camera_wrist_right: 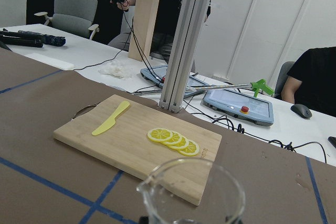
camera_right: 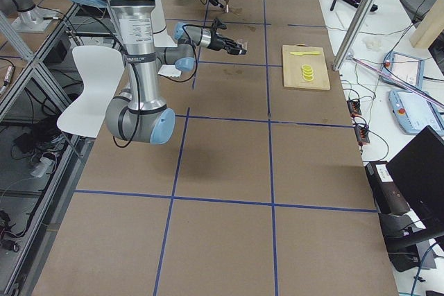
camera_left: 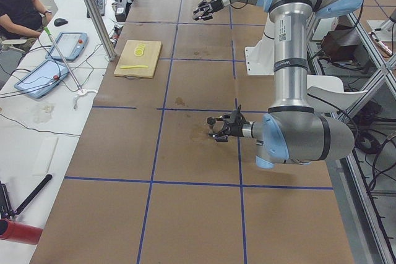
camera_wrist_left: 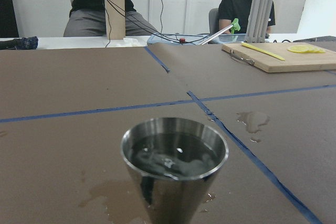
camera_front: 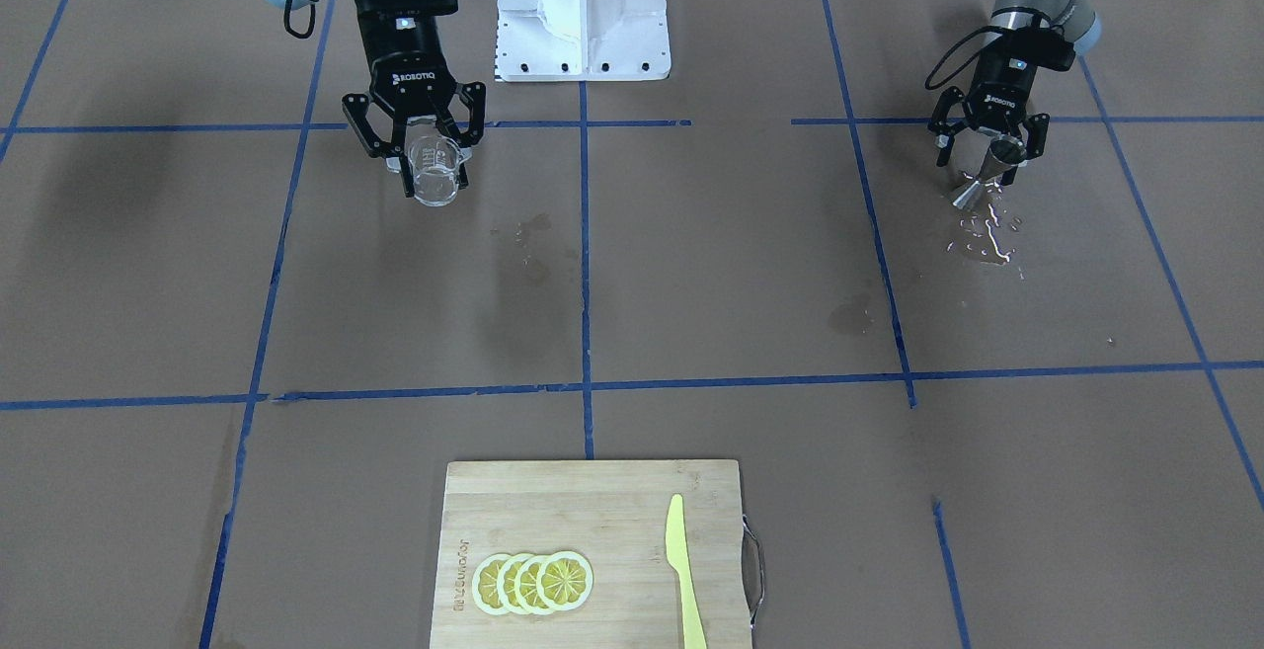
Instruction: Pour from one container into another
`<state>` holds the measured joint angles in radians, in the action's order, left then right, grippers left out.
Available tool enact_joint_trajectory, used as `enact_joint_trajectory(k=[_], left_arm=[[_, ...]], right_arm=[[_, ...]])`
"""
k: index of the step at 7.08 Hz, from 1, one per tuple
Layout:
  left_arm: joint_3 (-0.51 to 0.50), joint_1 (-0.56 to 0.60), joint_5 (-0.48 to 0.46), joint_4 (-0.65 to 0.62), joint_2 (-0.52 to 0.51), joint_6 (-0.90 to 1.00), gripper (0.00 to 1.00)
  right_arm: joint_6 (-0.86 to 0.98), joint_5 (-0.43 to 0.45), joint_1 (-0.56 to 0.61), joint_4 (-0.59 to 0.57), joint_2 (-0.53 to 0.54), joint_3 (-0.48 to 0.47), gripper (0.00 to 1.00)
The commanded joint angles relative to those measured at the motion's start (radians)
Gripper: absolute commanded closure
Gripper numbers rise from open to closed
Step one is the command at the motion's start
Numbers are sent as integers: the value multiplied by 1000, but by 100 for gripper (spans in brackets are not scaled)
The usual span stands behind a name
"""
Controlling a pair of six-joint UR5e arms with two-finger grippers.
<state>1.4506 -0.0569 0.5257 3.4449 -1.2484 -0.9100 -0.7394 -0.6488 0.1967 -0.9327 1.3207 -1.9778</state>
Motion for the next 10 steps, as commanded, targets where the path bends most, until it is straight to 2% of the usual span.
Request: enact_joint_trajectory(k=[1,4,5,6,8,9,10], left_arm=[[95,11,142,-3,126,0,0],[148,135,521,-6,277,60,0],[145,187,584,-6,283,109,0],[142,248,711,-4,317,138,0],[72,568,1037,-16,272,157,0],[41,753,1188,-112,191,262,0],[43,949,1283,-273,108,451,0]], right_arm=[[0,0,0,0,0,-1,100],[2,-18,1,-2,0,-7,100],[0,-20,1,-2,0,-10,100],[2,-28,1,-2,-2,-12,100],[0,-38,6,0,3,-13,100],[-2,-37,7,0,9,-13,100],[-18,-37,10,0,18,-15,100]])
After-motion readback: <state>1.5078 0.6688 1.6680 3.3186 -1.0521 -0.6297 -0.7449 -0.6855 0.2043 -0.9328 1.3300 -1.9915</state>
